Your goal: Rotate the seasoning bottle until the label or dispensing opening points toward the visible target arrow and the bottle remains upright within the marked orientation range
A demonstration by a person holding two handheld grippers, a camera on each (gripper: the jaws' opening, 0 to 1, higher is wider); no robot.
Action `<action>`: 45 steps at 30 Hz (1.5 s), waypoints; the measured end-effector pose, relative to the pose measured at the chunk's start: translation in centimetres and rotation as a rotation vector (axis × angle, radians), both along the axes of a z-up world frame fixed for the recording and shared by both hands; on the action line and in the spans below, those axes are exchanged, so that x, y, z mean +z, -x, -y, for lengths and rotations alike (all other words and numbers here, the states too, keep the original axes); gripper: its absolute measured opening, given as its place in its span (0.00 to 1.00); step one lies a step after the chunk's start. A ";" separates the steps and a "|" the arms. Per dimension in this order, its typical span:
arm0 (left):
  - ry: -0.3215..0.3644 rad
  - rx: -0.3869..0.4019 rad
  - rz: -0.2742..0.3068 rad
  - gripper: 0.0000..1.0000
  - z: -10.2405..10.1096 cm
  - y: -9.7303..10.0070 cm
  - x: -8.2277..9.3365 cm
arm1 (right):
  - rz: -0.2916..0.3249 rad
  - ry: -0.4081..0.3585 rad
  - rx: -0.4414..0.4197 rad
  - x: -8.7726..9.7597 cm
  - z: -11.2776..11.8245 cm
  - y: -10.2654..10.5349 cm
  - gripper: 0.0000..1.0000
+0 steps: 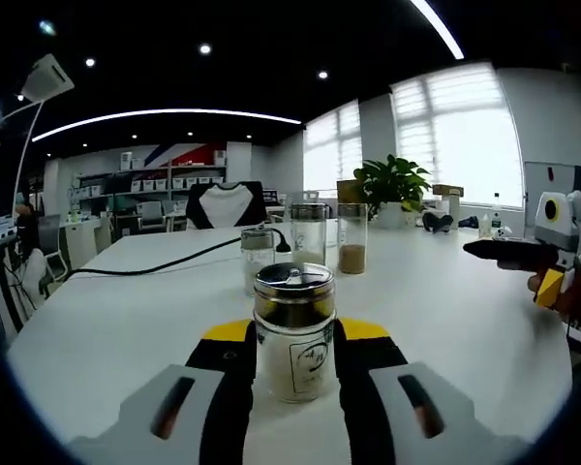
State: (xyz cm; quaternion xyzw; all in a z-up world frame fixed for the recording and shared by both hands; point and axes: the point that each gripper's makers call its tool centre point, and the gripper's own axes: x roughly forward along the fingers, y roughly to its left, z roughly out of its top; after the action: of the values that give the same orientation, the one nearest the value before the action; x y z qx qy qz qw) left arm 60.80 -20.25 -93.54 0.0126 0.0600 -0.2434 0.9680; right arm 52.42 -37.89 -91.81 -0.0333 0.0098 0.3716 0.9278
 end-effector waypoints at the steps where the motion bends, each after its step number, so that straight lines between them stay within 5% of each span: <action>1: 0.001 0.003 -0.001 0.33 0.0 0.0 0.0 | 0.000 0.001 0.000 0.0 0.0 0.0 1.00; 45: 0.039 0.118 -0.021 0.39 0.7 -0.7 -0.3 | -0.015 0.036 -0.007 -0.7 -0.5 -0.5 0.98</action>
State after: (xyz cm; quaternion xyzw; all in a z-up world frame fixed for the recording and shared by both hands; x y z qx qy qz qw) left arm 61.52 -20.97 -93.84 -0.0125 0.0658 -0.1870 0.9801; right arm 52.87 -37.41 -92.53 -0.0474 0.0237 0.3683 0.9282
